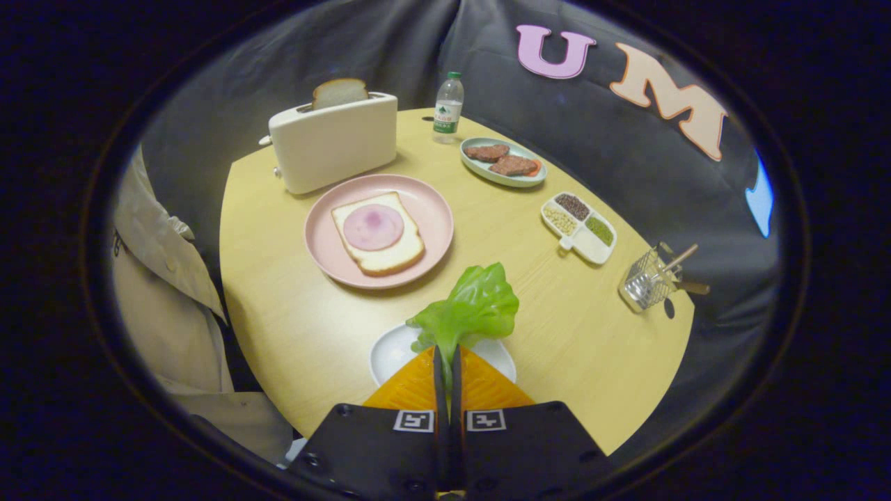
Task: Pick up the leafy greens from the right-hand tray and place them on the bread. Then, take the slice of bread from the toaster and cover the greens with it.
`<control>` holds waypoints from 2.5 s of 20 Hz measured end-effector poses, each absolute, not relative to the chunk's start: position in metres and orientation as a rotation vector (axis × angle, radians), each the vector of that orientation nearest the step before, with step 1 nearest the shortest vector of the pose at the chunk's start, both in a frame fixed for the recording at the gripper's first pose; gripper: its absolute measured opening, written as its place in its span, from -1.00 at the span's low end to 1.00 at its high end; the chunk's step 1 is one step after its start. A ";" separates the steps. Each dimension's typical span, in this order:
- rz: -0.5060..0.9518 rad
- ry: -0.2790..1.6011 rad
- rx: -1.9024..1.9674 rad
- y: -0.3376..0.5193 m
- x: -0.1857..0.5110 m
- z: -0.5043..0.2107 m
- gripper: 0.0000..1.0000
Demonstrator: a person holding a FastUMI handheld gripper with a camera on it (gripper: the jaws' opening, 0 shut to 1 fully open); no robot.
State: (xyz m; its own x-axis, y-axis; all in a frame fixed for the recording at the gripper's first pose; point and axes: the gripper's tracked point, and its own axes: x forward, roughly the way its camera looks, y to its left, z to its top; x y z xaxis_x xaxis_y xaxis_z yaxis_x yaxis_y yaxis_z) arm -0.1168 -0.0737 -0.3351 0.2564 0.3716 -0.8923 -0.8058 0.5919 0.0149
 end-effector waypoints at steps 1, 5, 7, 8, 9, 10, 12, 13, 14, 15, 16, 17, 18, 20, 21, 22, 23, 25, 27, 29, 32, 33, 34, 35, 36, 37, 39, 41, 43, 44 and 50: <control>0.848 1.020 -0.505 -0.067 -0.117 -0.330 -0.93; 0.877 0.996 -0.512 -0.035 -0.116 -0.315 -0.93; 0.893 0.984 -0.520 -0.017 -0.112 -0.312 -0.93; 0.901 0.980 -0.525 -0.010 -0.110 -0.310 -0.93; 0.912 0.979 -0.527 -0.002 -0.111 -0.309 -0.93; 0.920 0.980 -0.530 0.005 -0.110 -0.309 -0.94; 0.938 0.975 -0.536 0.019 -0.109 -0.308 -0.93; 0.948 0.975 -0.535 0.026 -0.109 -0.309 -0.93; 0.958 0.974 -0.533 0.034 -0.108 -0.309 -0.93; 0.967 0.973 -0.532 0.041 -0.108 -0.310 -0.93; 0.978 0.972 -0.531 0.049 -0.106 -0.312 -0.93; 0.989 0.976 -0.527 0.057 -0.108 -0.314 -0.94; 1.000 0.976 -0.526 0.065 -0.108 -0.317 -0.94; 1.025 0.985 -0.520 0.078 -0.111 -0.323 -0.93; 1.036 0.987 -0.519 0.087 -0.112 -0.326 -0.93; 1.048 0.997 -0.514 0.093 -0.114 -0.329 -0.93; 1.058 1.001 -0.513 0.099 -0.115 -0.332 -0.93; 1.074 1.012 -0.512 0.108 -0.117 -0.339 -0.93; 1.087 1.021 -0.506 0.116 -0.118 -0.344 -0.93; 1.093 1.031 -0.495 0.122 -0.117 -0.349 -0.93; 1.105 1.054 -0.488 0.127 -0.118 -0.359 -0.93; 1.099 1.072 -0.494 0.123 -0.118 -0.364 -0.93; 1.091 1.086 -0.498 0.120 -0.117 -0.370 -0.93; 1.080 1.099 -0.496 0.118 -0.116 -0.375 -0.93; 1.064 1.111 -0.498 0.114 -0.113 -0.380 -0.93; 1.054 1.127 -0.506 0.112 -0.112 -0.385 -0.87; 1.036 1.125 -0.547 0.103 -0.107 -0.391 -0.79; 1.035 1.130 -0.577 0.102 -0.110 -0.398 -0.51; 1.036 1.125 -0.594 0.099 -0.110 -0.395 -0.51; 1.030 1.121 -0.595 0.100 -0.110 -0.397 -0.51; 0.935 1.046 -0.553 0.109 -0.091 -0.374 0.30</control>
